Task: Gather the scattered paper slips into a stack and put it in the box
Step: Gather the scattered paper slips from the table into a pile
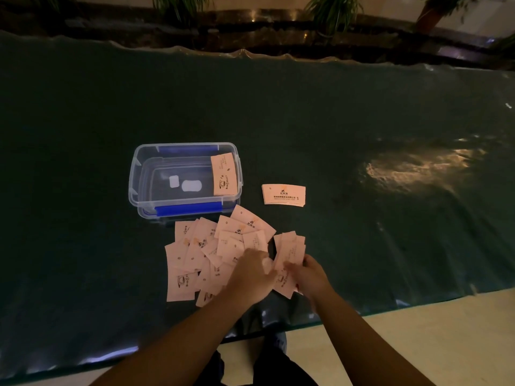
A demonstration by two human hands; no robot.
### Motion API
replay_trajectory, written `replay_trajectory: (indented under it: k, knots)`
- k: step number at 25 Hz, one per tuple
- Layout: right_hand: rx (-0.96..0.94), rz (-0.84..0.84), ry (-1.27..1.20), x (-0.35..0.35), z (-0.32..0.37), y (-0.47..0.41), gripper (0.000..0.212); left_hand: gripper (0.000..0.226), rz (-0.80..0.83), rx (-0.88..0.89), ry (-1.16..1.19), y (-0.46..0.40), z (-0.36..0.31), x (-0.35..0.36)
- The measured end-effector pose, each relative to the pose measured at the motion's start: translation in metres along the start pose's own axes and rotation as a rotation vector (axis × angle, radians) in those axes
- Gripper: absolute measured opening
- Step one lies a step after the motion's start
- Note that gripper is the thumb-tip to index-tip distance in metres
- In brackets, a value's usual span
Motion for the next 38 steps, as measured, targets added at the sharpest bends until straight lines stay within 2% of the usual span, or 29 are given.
replay_trajectory:
  k: [2,4,8,11,15,21,25,27,30,34,38]
  knots:
    - [0.028,-0.015,-0.058,-0.006,-0.004,0.0,0.025,0.049,-0.118,-0.067,-0.001,0.001,0.009,-0.01]
    - [0.033,-0.016,-0.098,-0.01,-0.005,-0.001,0.023,0.053,-0.17,-0.112,-0.009,0.002,0.015,-0.016]
    - [-0.021,0.072,-0.132,-0.001,0.002,0.006,0.027,0.059,-0.129,-0.095,0.068,0.0,0.012,-0.01]
    - [-0.082,0.088,-0.04,0.009,0.009,0.009,0.028,0.06,-0.071,-0.062,0.117,0.001,0.006,0.001]
    - [-0.127,0.018,0.096,0.01,0.015,0.009,0.027,0.049,-0.042,-0.012,0.134,0.005,-0.003,0.009]
    - [-0.076,-0.011,0.063,0.003,0.018,0.007,0.031,0.023,0.038,0.003,0.241,0.013,-0.005,0.012]
    - [-0.115,0.052,0.23,0.012,0.026,0.009,0.028,0.024,0.048,-0.095,0.329,0.022,0.001,0.004]
    - [-0.189,0.086,0.324,0.02,0.039,0.011,0.028,0.029,0.027,-0.145,0.382,0.029,0.006,-0.003]
    - [-0.361,0.149,0.556,0.04,0.064,0.011,0.027,0.03,-0.031,-0.317,0.523,0.038,0.023,-0.011]
    - [-0.449,0.206,0.779,0.063,0.092,0.008,0.052,0.024,-0.08,-0.521,0.691,0.044,0.033,-0.017]
    - [-0.47,0.314,0.953,0.085,0.107,0.004,0.07,0.029,-0.064,-0.517,0.758,0.041,0.033,-0.021]
Point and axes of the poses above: each hand's wrist, its own y-axis away from the middle knuckle, its own x-axis out of the palm, z = x × y, the point moved 7 cm from there along -y, towards the middle knuckle, and after that the axes turned 1 degree about -x, right-handed, at the moved point
